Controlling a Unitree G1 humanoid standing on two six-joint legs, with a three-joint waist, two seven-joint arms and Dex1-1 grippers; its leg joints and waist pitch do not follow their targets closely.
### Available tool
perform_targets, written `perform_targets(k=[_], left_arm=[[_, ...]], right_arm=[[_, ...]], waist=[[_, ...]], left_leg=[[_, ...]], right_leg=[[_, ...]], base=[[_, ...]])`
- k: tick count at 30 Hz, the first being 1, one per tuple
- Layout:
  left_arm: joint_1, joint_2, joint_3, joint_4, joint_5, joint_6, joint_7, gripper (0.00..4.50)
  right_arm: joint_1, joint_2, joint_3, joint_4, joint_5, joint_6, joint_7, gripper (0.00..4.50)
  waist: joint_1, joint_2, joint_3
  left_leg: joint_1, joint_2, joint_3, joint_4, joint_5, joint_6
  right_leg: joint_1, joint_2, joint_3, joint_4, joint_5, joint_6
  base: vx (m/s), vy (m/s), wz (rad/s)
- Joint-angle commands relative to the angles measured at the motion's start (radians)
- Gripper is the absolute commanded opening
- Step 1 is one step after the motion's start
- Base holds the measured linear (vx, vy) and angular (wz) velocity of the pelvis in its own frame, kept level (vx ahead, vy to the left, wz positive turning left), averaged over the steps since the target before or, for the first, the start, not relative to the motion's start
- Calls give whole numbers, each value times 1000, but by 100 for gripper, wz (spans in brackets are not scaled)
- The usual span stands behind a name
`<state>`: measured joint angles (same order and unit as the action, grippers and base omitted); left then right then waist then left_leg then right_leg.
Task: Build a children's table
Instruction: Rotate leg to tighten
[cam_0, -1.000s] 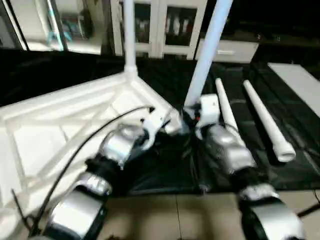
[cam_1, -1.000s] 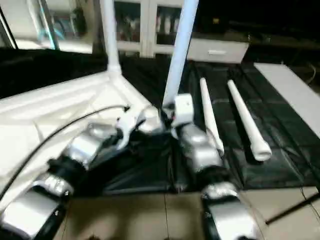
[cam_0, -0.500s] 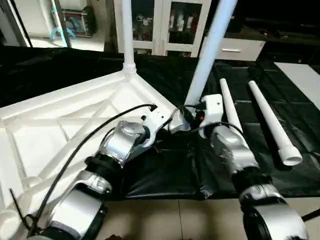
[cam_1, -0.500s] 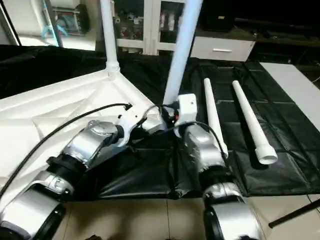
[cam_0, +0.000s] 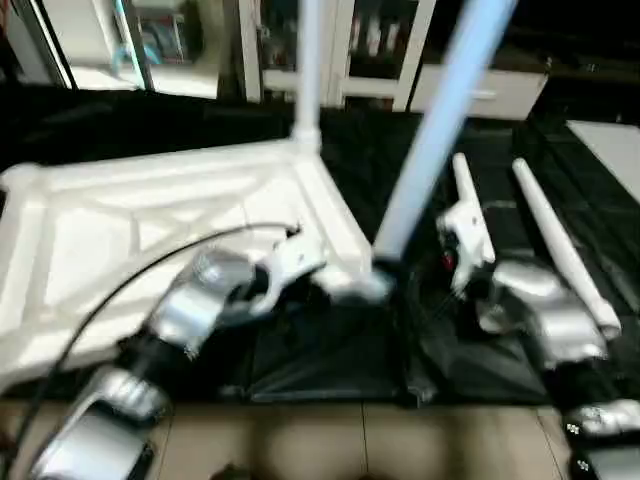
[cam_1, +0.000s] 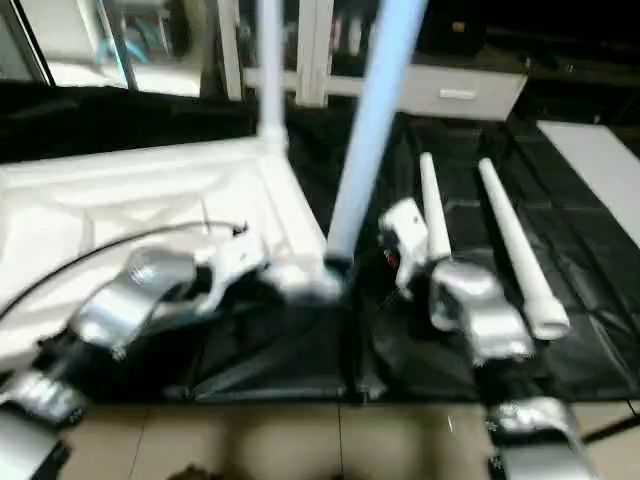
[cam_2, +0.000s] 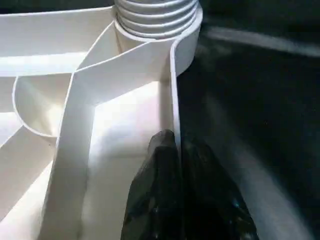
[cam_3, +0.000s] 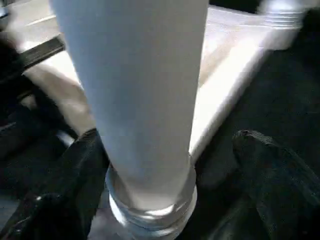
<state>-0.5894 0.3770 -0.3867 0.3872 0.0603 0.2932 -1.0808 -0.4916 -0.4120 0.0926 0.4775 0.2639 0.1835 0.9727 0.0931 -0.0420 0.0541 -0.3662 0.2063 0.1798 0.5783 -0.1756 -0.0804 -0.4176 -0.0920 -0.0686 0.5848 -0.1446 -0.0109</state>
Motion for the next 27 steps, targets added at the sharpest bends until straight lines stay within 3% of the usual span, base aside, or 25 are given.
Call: perform_targets(k=[1,4,13,23,27], left_arm=[[30,25,-49,-59,-33,-31,-114,0],[35,42,-54,-70,-25,-27,-130,0],[36,75,-56,-72,-16,-36,-153,0],[35,77,-58,-68,-17,-35,-156,0],[32,77,-57,-61,-16,-37,-156,0]], right_arm=[[2,-43,15,-22,1,21,71,439],[7,-62,57,-27,-22,8,119,445],[-4,-74,117,-14,-59,-14,210,445],[-44,-55,133,75,-97,-51,213,445],[-49,-51,140,93,-104,-68,221,406]], waist=[[1,3,-67],[0,1,-65],[3,-3,-67],[3,-6,-69],[2,-4,-69]], left_leg=[[16,25,0,-68,-257,42],[18,25,1,-70,-275,26],[11,24,0,-65,-248,24],[10,23,-1,-63,-238,22],[10,23,0,-62,-238,25]], right_leg=[[52,-47,35,-56,-262,-209],[48,-46,37,-60,-300,-193],[49,-46,38,-50,-268,-199],[52,-46,38,-47,-257,-206],[52,-46,38,-46,-250,-211]], base=[[0,0,0],[0,0,0],[0,0,0],[0,0,0],[0,0,0]])
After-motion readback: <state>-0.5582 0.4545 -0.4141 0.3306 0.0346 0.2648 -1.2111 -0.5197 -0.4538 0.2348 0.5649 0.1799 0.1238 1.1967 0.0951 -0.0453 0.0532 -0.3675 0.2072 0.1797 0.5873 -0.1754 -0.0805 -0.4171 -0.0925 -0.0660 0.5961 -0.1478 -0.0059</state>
